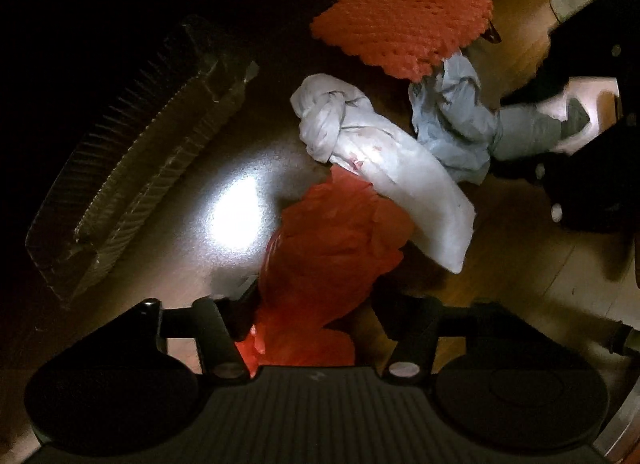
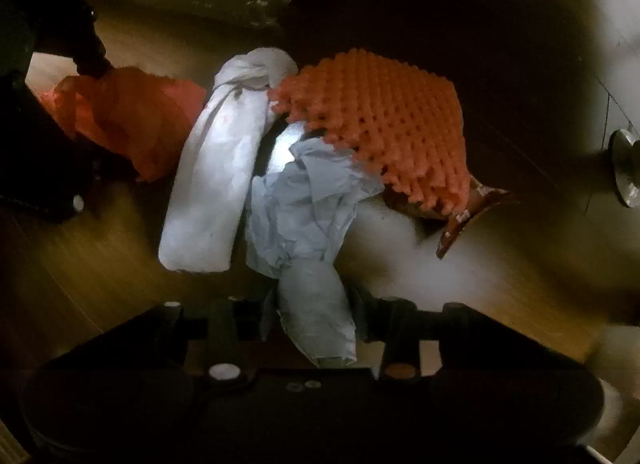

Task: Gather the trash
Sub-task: 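Grasp the red plastic bag with the left tool while the right tool grasps crumpled white paper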

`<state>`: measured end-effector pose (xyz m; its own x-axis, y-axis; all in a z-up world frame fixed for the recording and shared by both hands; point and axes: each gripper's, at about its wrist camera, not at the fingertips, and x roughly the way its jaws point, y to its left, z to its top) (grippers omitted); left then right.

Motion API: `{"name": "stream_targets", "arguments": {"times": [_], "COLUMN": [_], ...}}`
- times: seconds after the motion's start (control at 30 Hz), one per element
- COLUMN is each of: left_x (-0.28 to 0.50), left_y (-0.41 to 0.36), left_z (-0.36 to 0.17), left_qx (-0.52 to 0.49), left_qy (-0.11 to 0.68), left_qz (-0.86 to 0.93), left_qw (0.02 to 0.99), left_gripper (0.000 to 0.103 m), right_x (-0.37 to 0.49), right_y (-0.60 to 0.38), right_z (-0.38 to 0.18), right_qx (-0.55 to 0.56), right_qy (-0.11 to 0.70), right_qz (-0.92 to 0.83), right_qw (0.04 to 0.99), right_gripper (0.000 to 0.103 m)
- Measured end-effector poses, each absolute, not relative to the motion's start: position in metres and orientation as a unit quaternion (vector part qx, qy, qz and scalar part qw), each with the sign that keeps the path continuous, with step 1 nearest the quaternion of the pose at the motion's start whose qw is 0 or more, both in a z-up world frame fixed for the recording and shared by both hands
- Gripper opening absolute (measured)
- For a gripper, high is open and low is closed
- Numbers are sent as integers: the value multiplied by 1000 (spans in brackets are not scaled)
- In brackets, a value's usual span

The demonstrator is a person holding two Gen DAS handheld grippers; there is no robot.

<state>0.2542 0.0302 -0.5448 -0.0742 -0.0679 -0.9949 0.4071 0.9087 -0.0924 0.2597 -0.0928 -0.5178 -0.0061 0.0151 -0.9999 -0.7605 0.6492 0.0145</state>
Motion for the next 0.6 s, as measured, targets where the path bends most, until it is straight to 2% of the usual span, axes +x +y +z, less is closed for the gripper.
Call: {"name": "stream_targets", "arguments": {"times": [0.17,0.2,0.6], "left_x": [254,255,254], "left_y": [30,31,50], "left_z": [-540,-538,-479], "left_qx": [117,111,43], "left_qy": [714,717,727], "left_qz": [-173,-171,-121], "left_qw": [668,666,675], "left_gripper": [46,40,33], "right_x": [252,251,240], "right_y": [-93,-92,-95], "right_z": [-505,-501,-410], "right_qx": [-254,-246,-214], "right_qy": [654,656,651], "right_qz": [279,275,236], "right_qw": [656,658,689], "right_gripper": [36,36,35]}}
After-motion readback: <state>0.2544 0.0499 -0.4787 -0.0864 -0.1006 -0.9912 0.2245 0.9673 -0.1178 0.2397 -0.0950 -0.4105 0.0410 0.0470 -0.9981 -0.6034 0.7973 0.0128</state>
